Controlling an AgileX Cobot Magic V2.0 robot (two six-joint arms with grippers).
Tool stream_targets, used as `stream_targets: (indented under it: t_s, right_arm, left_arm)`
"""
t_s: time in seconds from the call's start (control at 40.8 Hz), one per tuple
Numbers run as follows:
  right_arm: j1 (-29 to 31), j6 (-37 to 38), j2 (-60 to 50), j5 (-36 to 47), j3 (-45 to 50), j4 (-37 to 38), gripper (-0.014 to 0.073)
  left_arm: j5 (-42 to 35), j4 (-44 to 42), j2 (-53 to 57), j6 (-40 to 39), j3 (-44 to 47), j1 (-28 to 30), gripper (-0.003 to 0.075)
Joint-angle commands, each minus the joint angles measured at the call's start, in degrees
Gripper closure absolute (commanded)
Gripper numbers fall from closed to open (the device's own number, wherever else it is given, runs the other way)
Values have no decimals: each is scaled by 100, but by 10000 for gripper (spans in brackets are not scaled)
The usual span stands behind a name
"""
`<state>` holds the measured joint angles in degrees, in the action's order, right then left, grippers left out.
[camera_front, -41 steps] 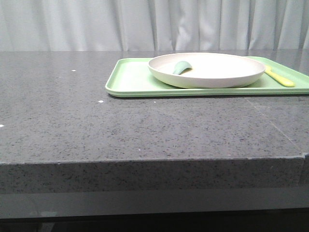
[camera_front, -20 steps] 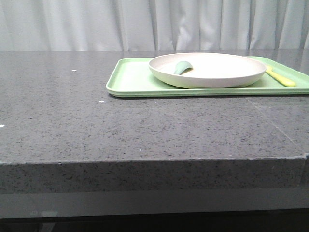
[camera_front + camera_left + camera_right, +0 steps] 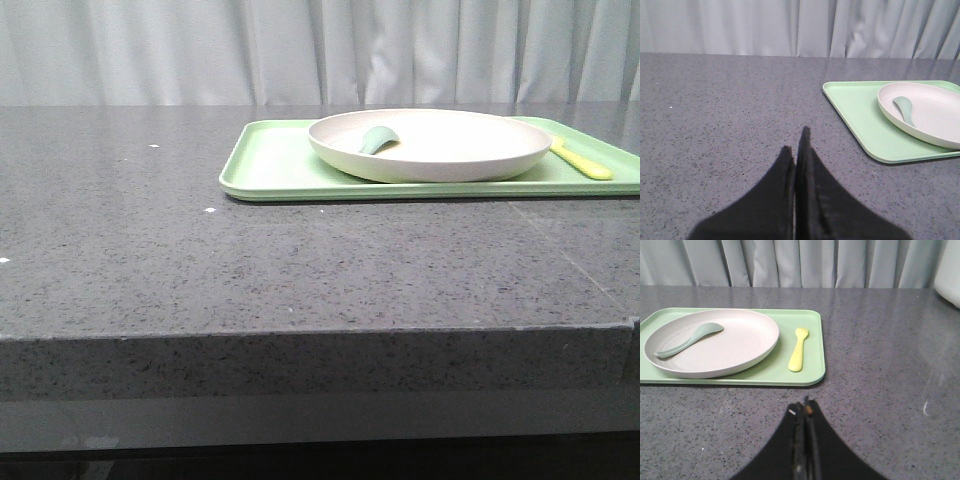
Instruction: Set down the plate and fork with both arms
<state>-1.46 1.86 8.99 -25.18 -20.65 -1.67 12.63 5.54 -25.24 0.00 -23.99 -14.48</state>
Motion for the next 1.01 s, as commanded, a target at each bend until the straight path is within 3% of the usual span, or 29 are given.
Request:
stream_targets:
  t_s: [0.0, 0.687, 0.982]
  right_arm:
    - [-4, -66, 56, 516, -139, 2, 662]
    - [-4, -66, 56, 516, -139, 2, 662]
    - [-4, -66, 56, 516, -139, 2, 662]
  left_arm:
    - [-448, 13, -33, 0, -153, 10, 738]
    - [-479, -31, 212, 0, 161, 42, 738]
    - [-468, -63, 1549, 0, 1251, 1126, 738]
